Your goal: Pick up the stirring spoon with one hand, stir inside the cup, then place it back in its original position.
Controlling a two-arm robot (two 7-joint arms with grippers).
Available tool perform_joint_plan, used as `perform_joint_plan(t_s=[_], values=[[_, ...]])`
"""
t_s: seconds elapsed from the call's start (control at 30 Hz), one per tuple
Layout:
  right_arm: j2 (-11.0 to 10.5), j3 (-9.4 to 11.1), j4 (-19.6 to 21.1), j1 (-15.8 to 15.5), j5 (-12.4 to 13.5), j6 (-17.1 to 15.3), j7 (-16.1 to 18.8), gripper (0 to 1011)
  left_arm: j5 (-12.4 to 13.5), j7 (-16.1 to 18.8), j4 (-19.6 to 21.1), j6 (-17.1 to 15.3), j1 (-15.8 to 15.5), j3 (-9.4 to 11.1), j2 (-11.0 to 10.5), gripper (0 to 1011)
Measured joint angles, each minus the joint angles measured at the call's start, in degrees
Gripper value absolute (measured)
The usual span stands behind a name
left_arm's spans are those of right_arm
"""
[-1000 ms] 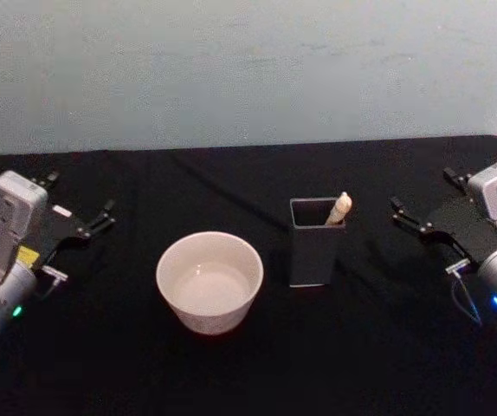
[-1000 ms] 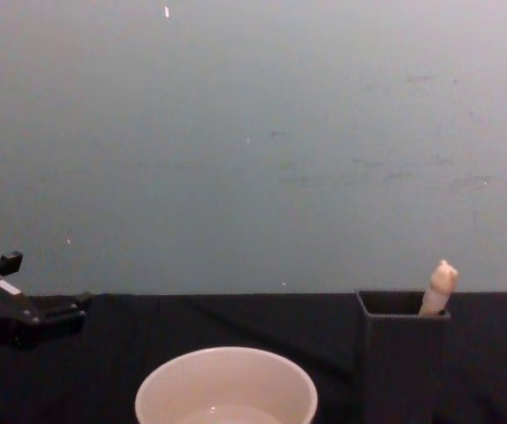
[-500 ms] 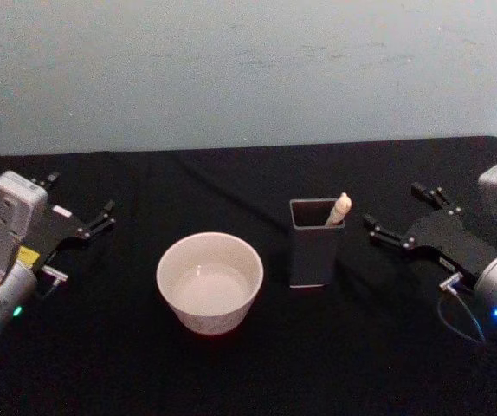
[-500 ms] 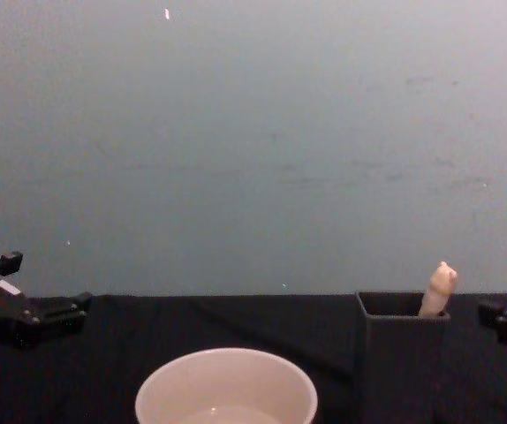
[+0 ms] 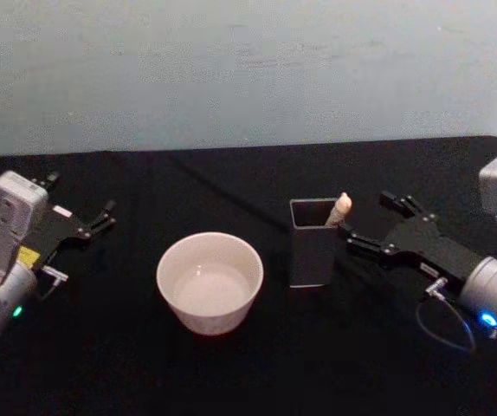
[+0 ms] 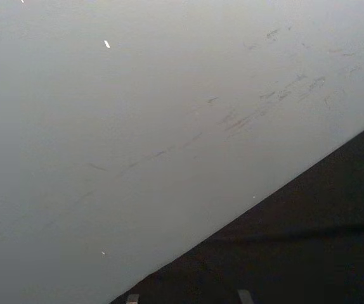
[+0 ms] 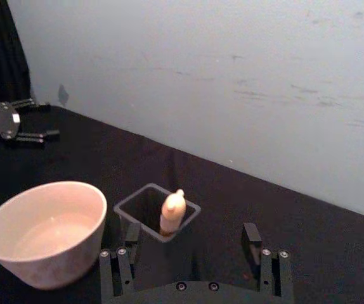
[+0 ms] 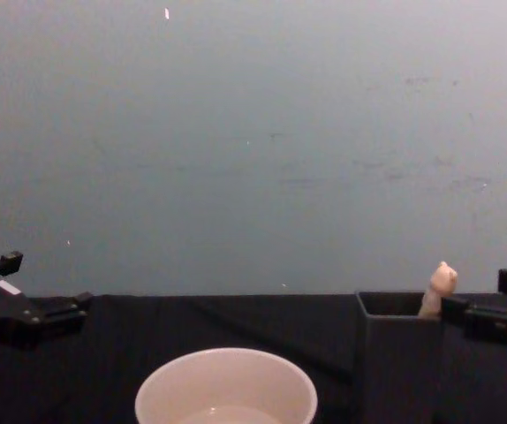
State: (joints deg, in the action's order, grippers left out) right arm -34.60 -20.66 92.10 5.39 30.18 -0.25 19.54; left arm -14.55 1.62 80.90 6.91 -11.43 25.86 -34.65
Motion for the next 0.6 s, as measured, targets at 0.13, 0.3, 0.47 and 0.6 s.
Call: perform_joint_plan(t_s=[0.13, 0.3, 0.47, 0.6], values=[[1.6, -0.2, -1.3, 1.1, -0.1, 0.0, 0.7, 1000, 0.0, 0.0, 0.0, 0.0, 0.0, 0.0, 0.0, 1001], [3.7, -0.4, -2.7, 2.2, -0.7, 0.2, 0.9, 1000, 0.0, 0.0, 0.0, 0.0, 0.0, 0.0, 0.0, 1001], [5.9, -0.4, -3.9, 3.0, -1.3, 0.3, 0.9, 1000, 0.0, 0.0, 0.0, 0.0, 0.0, 0.0, 0.0, 1001], [7.1, -0.3, -4.6, 3.4, -1.8, 0.3, 0.9, 1000, 0.0, 0.0, 0.0, 0.0, 0.0, 0.0, 0.0, 1001]])
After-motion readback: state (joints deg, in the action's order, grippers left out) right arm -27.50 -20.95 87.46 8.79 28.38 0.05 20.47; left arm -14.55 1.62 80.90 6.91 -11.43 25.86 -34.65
